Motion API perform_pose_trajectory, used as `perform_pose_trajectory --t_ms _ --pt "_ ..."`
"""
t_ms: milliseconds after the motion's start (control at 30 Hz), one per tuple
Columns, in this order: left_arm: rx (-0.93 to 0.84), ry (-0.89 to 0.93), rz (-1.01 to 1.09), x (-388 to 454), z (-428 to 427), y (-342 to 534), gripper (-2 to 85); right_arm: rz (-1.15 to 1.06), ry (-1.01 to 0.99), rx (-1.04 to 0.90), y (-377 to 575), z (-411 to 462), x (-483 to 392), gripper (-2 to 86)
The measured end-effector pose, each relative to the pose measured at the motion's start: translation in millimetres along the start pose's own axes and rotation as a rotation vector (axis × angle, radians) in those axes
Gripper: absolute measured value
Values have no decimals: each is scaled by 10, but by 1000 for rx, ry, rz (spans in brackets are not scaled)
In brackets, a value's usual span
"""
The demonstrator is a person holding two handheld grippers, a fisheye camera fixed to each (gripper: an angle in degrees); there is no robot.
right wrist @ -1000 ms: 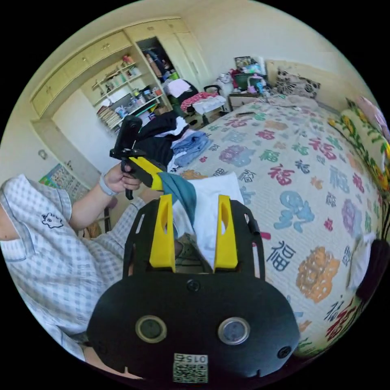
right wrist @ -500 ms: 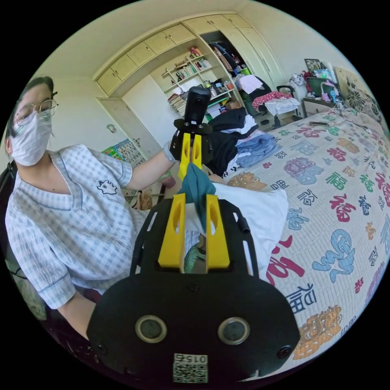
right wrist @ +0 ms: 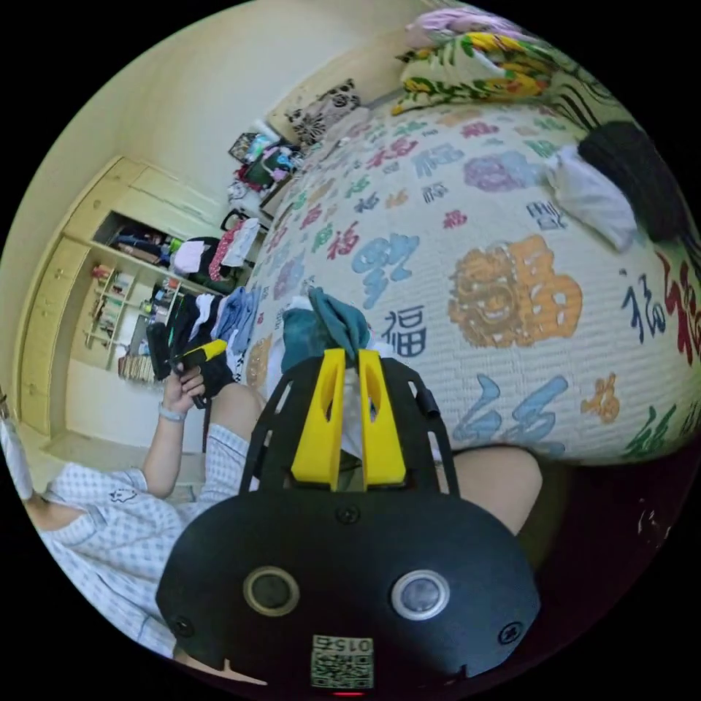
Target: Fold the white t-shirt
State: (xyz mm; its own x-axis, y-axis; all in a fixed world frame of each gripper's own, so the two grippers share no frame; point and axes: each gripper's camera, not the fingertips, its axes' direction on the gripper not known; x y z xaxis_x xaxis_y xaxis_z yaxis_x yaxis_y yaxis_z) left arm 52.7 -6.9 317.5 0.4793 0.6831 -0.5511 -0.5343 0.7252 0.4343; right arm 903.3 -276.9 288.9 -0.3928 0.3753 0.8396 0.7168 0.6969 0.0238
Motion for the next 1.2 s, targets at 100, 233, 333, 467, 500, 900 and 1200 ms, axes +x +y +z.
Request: perform_pose_trajectory --t_ms 100,233,333,467,500,900,1200 --pt "-93 -10 62 232 495 -149 86 58 -5 11 57 133 150 30" --pt "-327 -195 263 659 1324 -418 96 51 -109 71 44 196 179 25" --pt "-474 -431 345 738 1765 -540 35 25 -166 78 -7 196 133 18" --pt "-459 -308 258 723 1528 -684 13 -23 -143 111 -64 68 -13 6" --pt "-355 -257 211 716 1225 -702 11 -31 -145 145 -58 -9 -64 1" --pt "-230 -525 -171 381 -415 -105 6 -190 -168 124 77 536 -666 21" --pt "-123 -447 -51 631 -405 -348 78 -689 33 -261 -126 1862 -1830 89"
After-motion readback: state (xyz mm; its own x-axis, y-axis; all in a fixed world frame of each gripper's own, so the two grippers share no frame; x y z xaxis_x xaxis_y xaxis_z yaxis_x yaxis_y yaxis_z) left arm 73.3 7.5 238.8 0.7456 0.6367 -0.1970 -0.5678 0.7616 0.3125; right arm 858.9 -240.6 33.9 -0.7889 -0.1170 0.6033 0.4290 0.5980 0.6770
